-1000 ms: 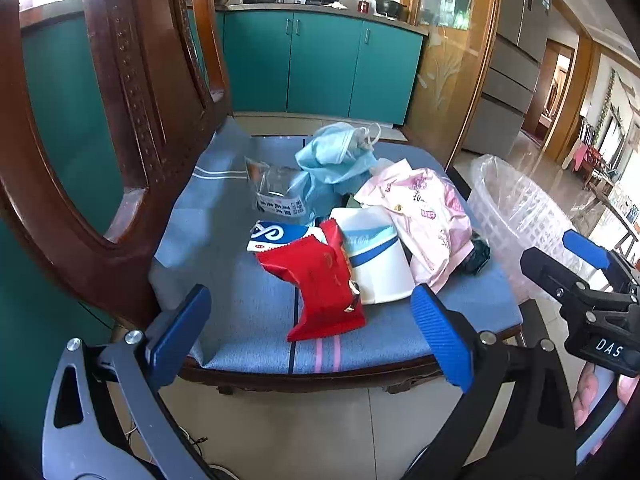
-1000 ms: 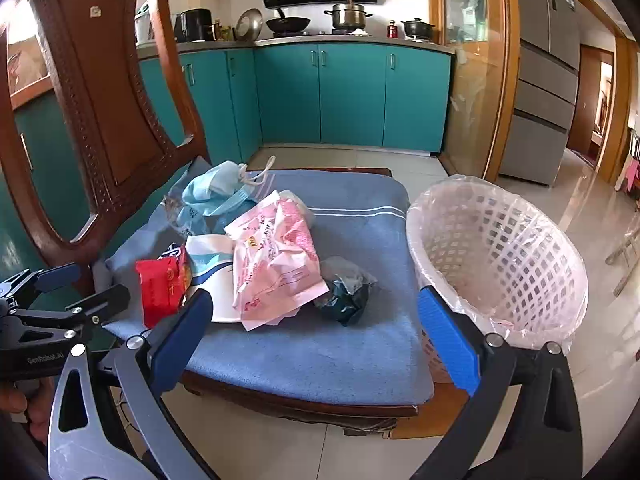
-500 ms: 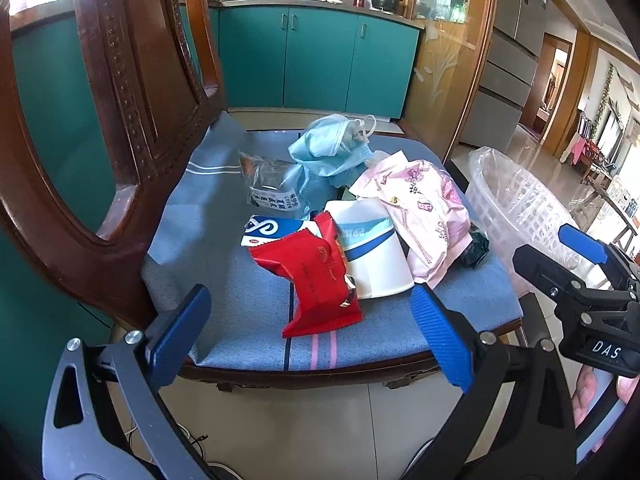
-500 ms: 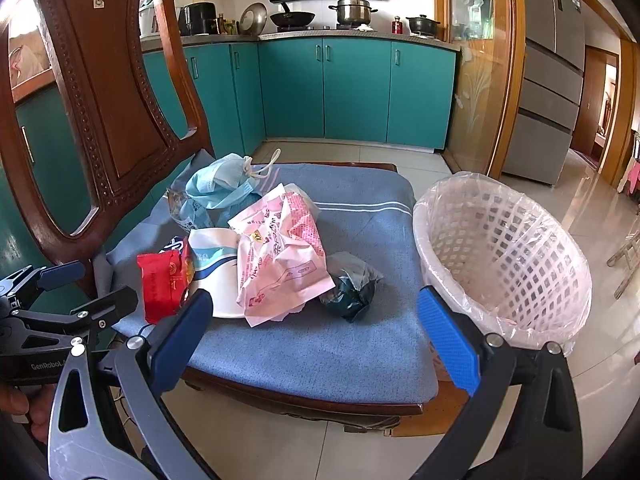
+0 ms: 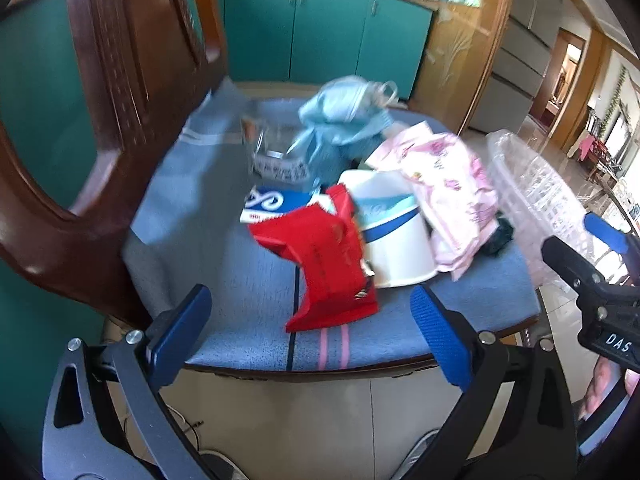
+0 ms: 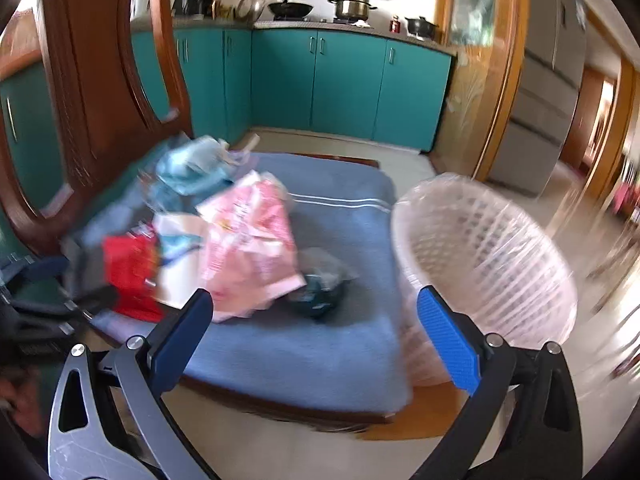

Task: Collect trash
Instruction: 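Grasp the dark green-silver plastic bag with the right tool while the left grasps the red wrapper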

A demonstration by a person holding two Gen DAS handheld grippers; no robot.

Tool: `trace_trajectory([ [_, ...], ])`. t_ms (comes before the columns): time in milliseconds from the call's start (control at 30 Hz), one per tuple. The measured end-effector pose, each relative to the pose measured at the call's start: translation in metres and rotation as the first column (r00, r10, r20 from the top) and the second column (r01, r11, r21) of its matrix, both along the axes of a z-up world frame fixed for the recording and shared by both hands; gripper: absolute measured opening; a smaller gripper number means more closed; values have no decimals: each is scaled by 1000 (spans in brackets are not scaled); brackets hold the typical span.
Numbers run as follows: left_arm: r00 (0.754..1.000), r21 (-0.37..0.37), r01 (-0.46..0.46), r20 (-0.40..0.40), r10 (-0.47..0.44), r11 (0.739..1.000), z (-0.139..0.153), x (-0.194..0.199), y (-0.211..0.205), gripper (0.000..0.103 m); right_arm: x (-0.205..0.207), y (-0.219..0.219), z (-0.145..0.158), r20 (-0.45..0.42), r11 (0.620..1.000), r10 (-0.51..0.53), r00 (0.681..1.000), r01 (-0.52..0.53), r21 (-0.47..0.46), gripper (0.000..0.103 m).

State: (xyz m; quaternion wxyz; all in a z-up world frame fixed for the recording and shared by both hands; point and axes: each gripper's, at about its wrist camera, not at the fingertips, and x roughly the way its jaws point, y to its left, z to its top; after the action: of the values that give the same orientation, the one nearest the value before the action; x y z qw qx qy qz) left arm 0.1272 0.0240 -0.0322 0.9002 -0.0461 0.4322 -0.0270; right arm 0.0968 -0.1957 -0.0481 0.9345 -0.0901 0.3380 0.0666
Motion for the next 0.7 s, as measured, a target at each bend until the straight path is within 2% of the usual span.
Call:
trace_trajectory([
  [100,999,-4,-12,-29,12,1000,-9,10,4,93,13,-3,-14,-47,996,41,998,-45,-81,99],
  [167,999,-15,-19,-45,18,1000,-14,15,7,90,24,-7,-25,-106,992,70,992,-80,-96,88],
  [200,998,-23,-22,-56,20,1000,-17,18,8,87,27,-6,-30,-124,990,78,989,-91,-103,87],
  [267,997,-40,-25,-74,22,999,-21,23,9,84,34,-4,-37,-148,984,98,984,-118,-130,75],
  [433,995,-60,-29,-98,23,998,-30,31,10,81,46,6,-43,-149,974,145,978,-168,-151,75],
  [533,994,-74,-27,-105,19,997,-34,34,12,74,53,14,-49,-159,965,164,974,-192,-181,74],
  [600,994,-98,-21,-108,11,995,-36,34,13,58,59,17,-54,-166,956,174,971,-207,-208,65],
  [633,994,-109,-17,-110,5,994,-36,34,13,54,63,19,-57,-173,954,175,969,-210,-213,58],
  [700,995,-126,0,-102,-12,992,-35,32,13,38,68,17,-59,-189,957,169,967,-207,-203,53],
])
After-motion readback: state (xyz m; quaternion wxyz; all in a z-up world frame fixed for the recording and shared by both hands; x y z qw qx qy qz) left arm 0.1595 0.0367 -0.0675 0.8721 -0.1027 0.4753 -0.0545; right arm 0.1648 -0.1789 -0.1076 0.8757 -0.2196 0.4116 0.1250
